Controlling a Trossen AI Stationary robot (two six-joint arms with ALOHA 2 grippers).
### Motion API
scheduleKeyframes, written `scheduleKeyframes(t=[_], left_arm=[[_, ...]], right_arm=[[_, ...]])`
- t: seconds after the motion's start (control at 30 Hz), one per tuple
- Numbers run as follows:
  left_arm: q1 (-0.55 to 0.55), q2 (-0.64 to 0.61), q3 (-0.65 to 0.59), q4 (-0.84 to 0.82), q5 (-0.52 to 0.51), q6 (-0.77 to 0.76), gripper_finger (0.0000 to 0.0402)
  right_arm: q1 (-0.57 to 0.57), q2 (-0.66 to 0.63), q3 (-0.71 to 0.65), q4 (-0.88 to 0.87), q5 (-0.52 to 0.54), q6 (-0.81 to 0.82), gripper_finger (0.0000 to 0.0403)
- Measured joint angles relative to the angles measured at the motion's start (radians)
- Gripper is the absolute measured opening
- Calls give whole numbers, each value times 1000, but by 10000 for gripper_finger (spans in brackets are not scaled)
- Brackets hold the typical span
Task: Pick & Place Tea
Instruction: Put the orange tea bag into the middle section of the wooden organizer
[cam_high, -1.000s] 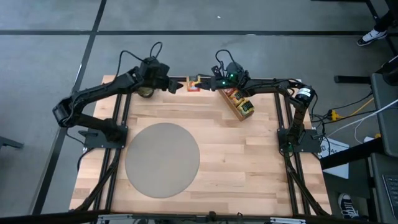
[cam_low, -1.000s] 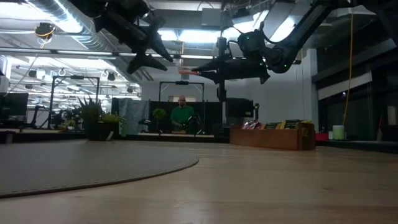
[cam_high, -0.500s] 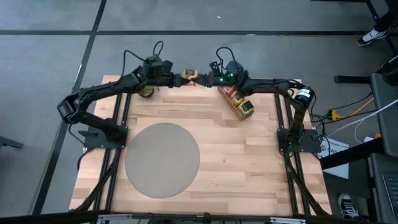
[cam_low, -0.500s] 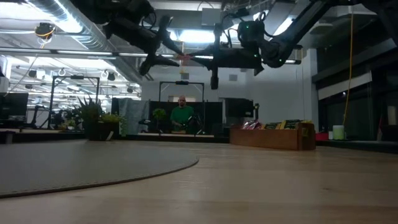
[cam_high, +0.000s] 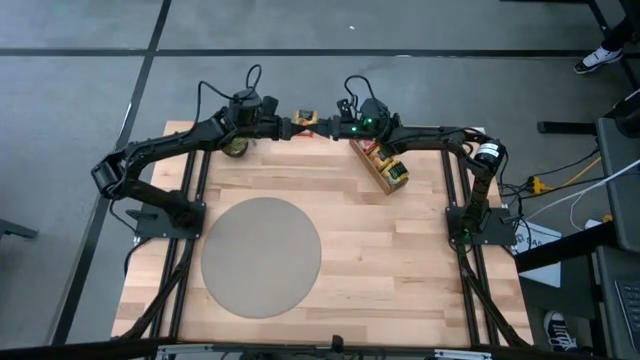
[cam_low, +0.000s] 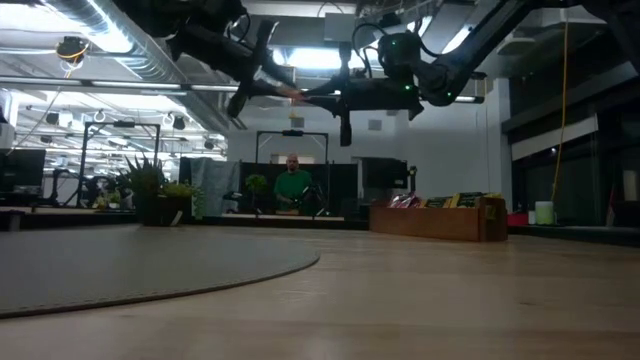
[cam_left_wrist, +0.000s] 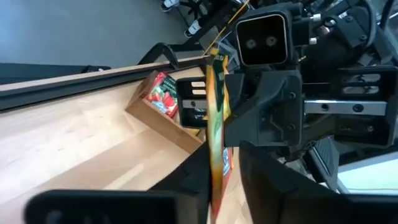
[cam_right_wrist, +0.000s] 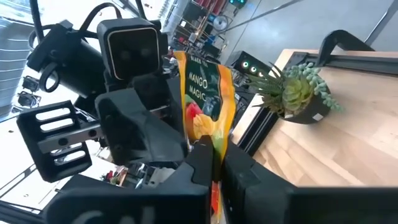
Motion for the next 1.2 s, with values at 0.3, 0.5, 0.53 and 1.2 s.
scheduleKeyframes(t=[0.3, 0.5, 0.53, 1.2], left_arm=[[1, 0, 0, -8, -3, 35, 9], [1, 0, 0, -39, 39, 102, 6], [2, -1, 0, -49, 56, 114, 6], [3, -5, 0, -159, 200, 195, 4]], right_arm=[[-1, 0, -1, 2, -8, -6, 12], [-10, 0, -2, -9, -91, -47, 41], [-12, 0, -3, -13, -108, -49, 50], [-48, 0, -3, -32, -331, -103, 92]])
